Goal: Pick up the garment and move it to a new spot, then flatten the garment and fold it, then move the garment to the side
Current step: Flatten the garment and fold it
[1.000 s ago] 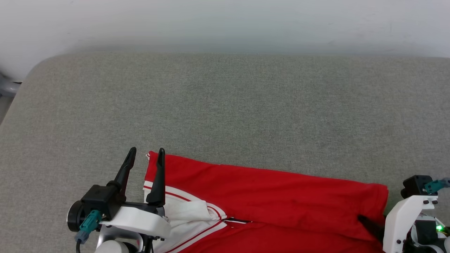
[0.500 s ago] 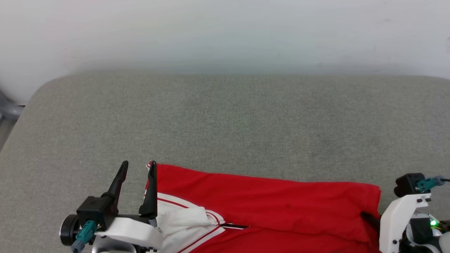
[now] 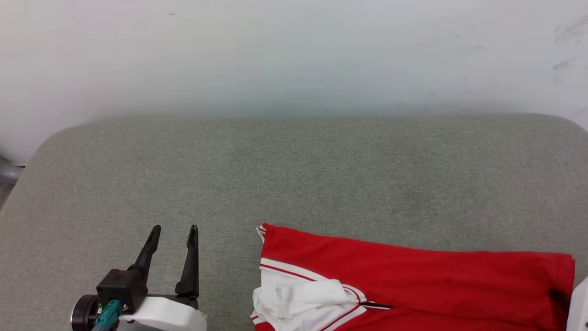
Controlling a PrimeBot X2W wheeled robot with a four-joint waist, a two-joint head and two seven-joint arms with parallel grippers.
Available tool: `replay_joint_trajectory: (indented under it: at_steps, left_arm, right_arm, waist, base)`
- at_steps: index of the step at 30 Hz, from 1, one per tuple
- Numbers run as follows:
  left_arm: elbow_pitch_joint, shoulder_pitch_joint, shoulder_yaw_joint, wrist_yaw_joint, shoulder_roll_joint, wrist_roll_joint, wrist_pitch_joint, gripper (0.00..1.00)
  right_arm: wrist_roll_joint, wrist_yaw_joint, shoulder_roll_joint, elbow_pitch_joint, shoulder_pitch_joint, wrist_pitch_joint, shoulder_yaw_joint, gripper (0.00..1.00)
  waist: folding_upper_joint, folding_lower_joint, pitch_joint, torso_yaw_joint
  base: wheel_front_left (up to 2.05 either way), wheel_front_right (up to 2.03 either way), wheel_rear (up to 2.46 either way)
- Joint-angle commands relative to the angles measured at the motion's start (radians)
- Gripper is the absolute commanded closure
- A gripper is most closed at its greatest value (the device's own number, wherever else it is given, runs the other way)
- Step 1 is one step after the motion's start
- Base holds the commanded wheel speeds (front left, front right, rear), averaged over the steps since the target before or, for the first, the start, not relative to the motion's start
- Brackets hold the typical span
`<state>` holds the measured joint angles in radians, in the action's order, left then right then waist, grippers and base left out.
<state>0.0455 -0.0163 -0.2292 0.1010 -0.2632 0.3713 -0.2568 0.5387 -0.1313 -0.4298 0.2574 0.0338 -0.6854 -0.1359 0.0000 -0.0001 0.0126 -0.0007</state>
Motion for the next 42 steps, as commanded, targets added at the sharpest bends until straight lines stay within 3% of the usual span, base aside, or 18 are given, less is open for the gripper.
replay_joint_trajectory:
  at_steps: [1,5,15,21,33,39,40,42]
  left_arm:
    - [-0.003,-0.011,-0.002,0.004,-0.003,0.001,0.002,0.0]
    - [-0.006,-0.009,-0.006,0.005,-0.005,0.0,0.006,0.0]
    - [-0.01,0.015,-0.017,0.007,-0.005,0.001,0.013,0.0]
    - [-0.012,0.038,-0.027,0.002,-0.001,-0.001,0.011,0.0]
    - [-0.002,0.11,-0.038,-0.008,0.027,-0.008,-0.001,0.0]
    - [0.01,0.143,-0.041,-0.016,0.047,-0.017,-0.007,0.0]
    - [0.014,0.148,-0.041,-0.019,0.051,-0.017,-0.007,0.0]
    - [0.022,0.155,-0.038,-0.023,0.056,-0.02,-0.008,0.0]
  right_arm:
    - [-0.005,0.001,0.002,-0.008,-0.006,-0.001,-0.008,1.0]
    - [0.048,0.001,0.056,-0.028,0.01,-0.035,-0.044,1.0]
    - [0.497,0.001,0.304,-0.093,0.042,-0.315,-0.133,1.0]
    - [0.651,0.001,0.369,-0.088,0.073,-0.387,-0.106,1.0]
    - [0.81,0.001,0.38,-0.028,0.181,-0.258,0.224,1.0]
    - [0.771,0.001,0.38,0.004,0.23,-0.161,0.334,1.0]
    - [0.76,0.001,0.379,0.014,0.235,-0.144,0.341,0.92]
    - [0.745,0.001,0.377,0.03,0.242,-0.121,0.36,0.35]
  waist:
    - [0.0,0.0001,0.0,-0.001]
    - [0.0,0.0001,0.0,-0.003]
    - [0.0,0.0001,0.0,0.034]
    - [0.0,0.0001,-0.02,0.07]
    - [0.0,0.0001,-0.127,0.133]
    - [0.0,0.0001,-0.178,0.148]
    - [0.0,0.0001,-0.183,0.149]
    - [0.0,0.0001,-0.191,0.148]
  base:
    - [0.0,0.0,0.0]
    - [0.0,0.0,0.0]
    - [0.0,0.0,0.0]
    - [0.0,0.0,0.0]
    - [0.0,0.0,0.0]
    - [0.0,0.0,0.0]
    - [0.0,0.0,0.0]
    - [0.0,0.0,0.0]
